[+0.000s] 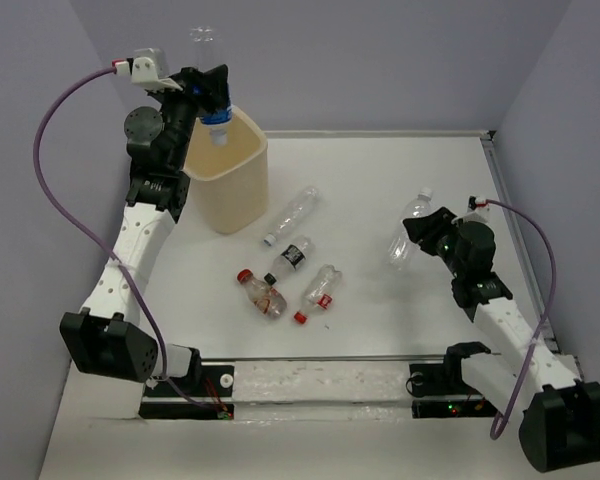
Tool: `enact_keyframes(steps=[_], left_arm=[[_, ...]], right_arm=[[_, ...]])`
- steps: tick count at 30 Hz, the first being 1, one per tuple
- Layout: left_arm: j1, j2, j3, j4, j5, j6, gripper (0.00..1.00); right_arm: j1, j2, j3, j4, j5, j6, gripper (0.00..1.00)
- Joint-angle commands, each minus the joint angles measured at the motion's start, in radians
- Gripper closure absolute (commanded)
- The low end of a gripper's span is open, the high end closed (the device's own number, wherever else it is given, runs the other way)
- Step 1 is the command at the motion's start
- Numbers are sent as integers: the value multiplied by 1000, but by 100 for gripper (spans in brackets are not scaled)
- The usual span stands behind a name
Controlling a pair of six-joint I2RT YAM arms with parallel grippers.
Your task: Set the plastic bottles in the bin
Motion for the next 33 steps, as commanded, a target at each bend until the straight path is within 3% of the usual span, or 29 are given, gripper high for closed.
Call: enact_keyframes(steps=[1,3,5,8,14,17,21,26,27,33], left_arm=[[71,11,-84,115,-170,36,53],[108,38,-139,166,-181,21,46],[127,60,-157,167,-172,9,24],[134,68,-187,184,-193,-4,2],[136,-33,-214,143,-79,-70,1],[134,-153,-265,74,-31,-135,1],[134,-370,-435,-166,-23,-306,1],[134,-587,-617,-440,18,-289,1],[134,-653,-634,-554,32,-281,1],[134,-822,-771,-818,216,-338,1]], right_arm=[[38,-101,40,16,-47,-25,68],[84,-114,92,4,-48,-34,68],[132,-105,129,17,-32,-45,68],[248,-19,264,34,5,-70,68],[492,306,645,109,65,-195,67],[537,484,806,135,58,-243,67],[584,683,1124,139,13,-292,67],[623,917,1457,91,4,-376,67],[623,991,1510,91,4,-384,68],[633,1302,1981,37,97,-427,68]])
